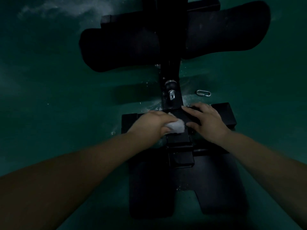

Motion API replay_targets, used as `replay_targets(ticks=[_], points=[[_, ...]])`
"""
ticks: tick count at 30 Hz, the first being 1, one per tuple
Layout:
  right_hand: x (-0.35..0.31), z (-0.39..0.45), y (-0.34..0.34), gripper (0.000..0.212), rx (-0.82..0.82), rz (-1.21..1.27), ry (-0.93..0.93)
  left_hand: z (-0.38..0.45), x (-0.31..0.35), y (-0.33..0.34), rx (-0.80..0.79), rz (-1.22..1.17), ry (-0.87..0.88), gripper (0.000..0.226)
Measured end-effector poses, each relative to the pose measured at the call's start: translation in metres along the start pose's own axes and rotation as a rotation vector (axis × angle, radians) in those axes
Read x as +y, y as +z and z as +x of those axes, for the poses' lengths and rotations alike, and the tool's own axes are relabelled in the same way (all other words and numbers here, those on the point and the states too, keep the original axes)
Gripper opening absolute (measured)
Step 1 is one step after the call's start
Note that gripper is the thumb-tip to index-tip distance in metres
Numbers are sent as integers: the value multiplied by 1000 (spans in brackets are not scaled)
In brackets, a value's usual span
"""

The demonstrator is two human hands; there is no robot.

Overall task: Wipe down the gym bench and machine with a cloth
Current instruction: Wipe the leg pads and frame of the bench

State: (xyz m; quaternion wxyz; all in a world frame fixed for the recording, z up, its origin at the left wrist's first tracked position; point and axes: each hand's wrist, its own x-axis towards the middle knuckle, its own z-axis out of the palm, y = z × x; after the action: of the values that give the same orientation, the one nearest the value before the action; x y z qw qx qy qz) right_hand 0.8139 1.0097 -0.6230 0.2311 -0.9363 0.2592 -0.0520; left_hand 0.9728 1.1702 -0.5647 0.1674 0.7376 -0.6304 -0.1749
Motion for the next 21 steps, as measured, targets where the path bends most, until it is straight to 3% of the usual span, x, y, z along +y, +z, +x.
replay_targets(ticks=[2, 7, 10, 14, 17, 19, 21], points=[[4, -1, -3, 59, -43, -6, -17, 6, 12, 13, -55, 29, 3, 39], [7, -1, -6, 56, -68, -5, -32, -2, -10, 2, -271, 212, 196, 45], [8, 0, -6, 56, -87, -6, -25, -19, -35, -18, -325, 201, 48, 33], [8, -2, -4, 55, -69, 4, -28, -52, -50, -24, -167, 132, 77, 38], [9, -1, -2, 54, -42, 1, -39, -31, -29, -23, -5, -50, -58, 39], [10, -1, -1, 54, -41, 1, -44, -15, -4, -12, -36, -122, -89, 41], [11, 0, 0, 53, -46, 3, -43, -7, 11, 4, -130, -125, 4, 42]])
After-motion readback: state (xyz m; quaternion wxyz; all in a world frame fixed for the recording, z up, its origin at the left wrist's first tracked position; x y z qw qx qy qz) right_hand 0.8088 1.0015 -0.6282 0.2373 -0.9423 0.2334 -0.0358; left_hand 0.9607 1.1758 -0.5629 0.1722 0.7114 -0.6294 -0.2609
